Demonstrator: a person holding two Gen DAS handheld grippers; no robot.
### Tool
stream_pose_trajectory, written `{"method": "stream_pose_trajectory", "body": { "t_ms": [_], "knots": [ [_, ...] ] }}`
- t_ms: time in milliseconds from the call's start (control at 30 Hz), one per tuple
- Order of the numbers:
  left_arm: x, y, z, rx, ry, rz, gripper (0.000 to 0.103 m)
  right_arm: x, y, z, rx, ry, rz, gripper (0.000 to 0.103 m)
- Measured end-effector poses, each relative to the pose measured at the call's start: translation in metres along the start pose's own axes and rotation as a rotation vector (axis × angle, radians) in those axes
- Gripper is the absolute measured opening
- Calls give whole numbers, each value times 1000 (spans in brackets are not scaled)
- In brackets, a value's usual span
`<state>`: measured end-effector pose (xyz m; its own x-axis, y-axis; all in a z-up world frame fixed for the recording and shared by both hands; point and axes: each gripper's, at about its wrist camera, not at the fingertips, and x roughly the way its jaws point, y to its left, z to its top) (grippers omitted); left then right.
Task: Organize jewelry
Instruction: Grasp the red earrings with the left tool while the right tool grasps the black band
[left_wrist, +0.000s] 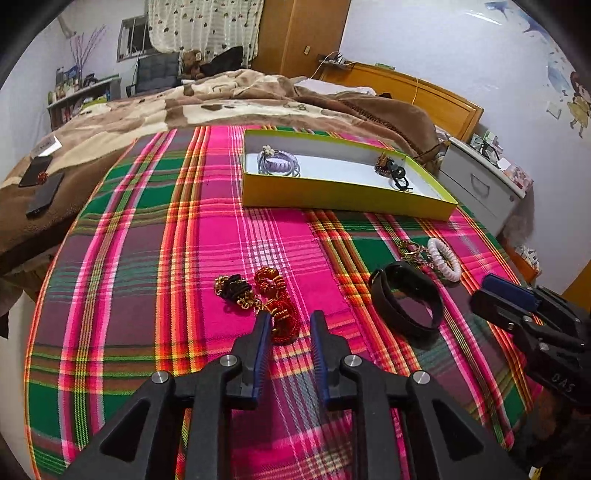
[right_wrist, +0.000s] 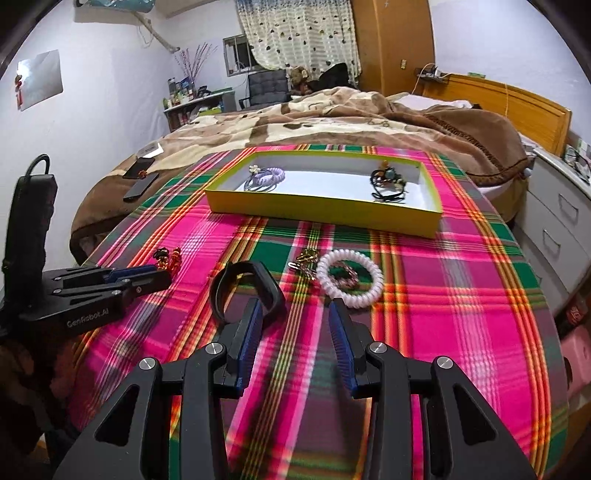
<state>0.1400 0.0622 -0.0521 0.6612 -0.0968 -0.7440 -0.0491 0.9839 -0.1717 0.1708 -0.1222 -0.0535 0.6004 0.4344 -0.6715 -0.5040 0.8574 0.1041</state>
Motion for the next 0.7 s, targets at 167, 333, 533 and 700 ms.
{"method": "stream_pose_trajectory", "body": {
  "t_ms": [167,333,533,700],
  "knots": [
    [4,1,5,-12,14,-6,21,19,5,10,-32,31,26,38],
    [8,-1,9,-12,22,-9,21,40,5,19,-28,98,73,38],
    [17,-4,17,8,28,-3,21,53,5,20,-27,164,105,37],
    [23,-10,22,44,32,46,21,56,10,20,-78,169,75,19]
  ]
}}
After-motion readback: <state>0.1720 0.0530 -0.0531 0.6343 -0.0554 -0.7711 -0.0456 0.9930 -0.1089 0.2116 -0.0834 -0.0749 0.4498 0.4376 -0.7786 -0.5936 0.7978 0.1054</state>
